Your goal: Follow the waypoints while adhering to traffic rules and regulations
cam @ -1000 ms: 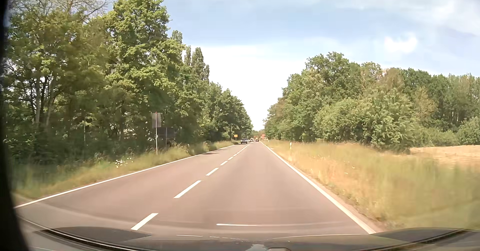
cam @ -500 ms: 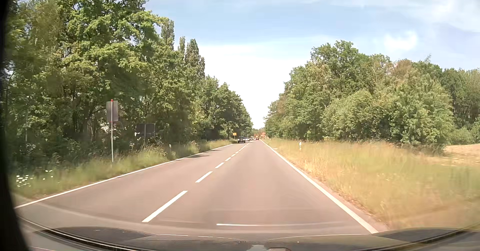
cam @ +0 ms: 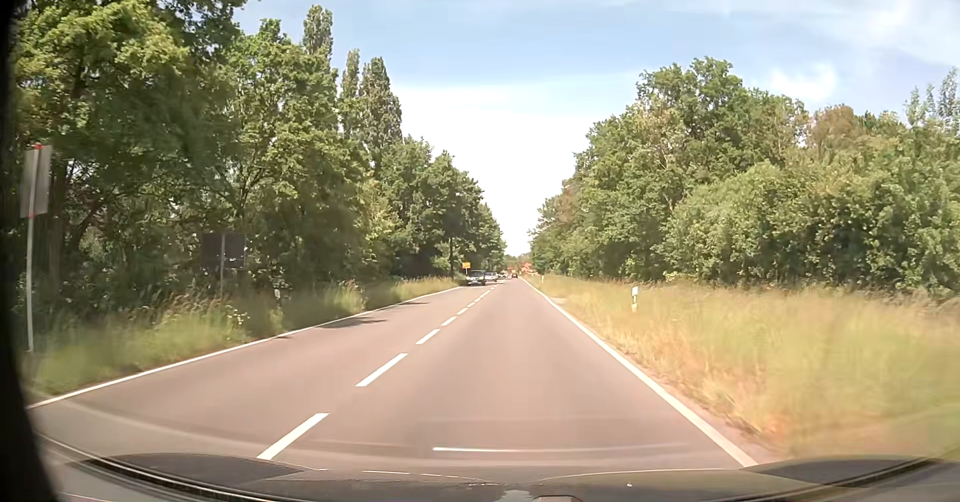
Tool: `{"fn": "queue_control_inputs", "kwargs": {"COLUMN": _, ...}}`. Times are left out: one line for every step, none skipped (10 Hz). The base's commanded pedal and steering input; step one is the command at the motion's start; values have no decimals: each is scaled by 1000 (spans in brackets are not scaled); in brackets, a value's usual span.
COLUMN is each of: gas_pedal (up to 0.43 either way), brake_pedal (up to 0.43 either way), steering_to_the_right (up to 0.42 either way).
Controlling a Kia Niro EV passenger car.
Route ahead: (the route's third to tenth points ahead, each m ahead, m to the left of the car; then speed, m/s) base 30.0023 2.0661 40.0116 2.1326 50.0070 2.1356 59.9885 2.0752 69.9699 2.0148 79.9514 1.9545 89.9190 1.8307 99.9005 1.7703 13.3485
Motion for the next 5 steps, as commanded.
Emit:
{"fn": "queue_control_inputs", "kwargs": {"gas_pedal": 157, "brake_pedal": 0, "steering_to_the_right": 0}}
{"fn": "queue_control_inputs", "kwargs": {"gas_pedal": 150, "brake_pedal": 0, "steering_to_the_right": 0}}
{"fn": "queue_control_inputs", "kwargs": {"gas_pedal": 150, "brake_pedal": 0, "steering_to_the_right": 0}}
{"fn": "queue_control_inputs", "kwargs": {"gas_pedal": 150, "brake_pedal": 0, "steering_to_the_right": 0}}
{"fn": "queue_control_inputs", "kwargs": {"gas_pedal": 150, "brake_pedal": 0, "steering_to_the_right": 0}}
